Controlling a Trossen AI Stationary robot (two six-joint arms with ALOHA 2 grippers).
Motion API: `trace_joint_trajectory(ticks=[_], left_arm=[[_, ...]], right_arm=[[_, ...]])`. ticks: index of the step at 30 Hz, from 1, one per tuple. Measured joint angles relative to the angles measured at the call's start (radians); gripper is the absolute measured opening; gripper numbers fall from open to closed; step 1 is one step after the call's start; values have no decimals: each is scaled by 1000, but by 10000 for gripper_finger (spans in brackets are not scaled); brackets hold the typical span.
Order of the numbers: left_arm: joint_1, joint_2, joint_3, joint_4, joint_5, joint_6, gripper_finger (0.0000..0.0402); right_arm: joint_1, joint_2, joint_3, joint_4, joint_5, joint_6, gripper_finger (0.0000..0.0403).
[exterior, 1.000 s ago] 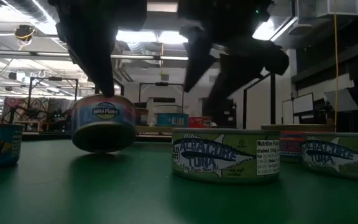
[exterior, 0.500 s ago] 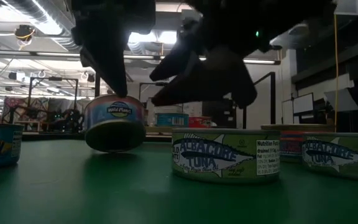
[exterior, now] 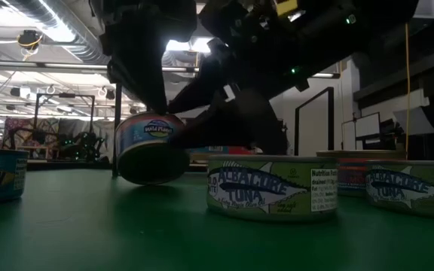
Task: Stack canned seafood by type on shelf
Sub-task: Stack the blue pink tuna can on top of the other blue pink tuna can on the shelf
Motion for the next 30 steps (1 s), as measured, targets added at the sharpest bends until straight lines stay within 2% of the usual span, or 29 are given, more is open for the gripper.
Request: trace_joint_trajectory(ticks=[9,30], left_arm=[[17,0,0,52,20,26,0],[18,0,0,44,24,26,0]], right_arm=[[-9,16,3,24,9,-6,308],[-25,16,2,6,8,-2,308]])
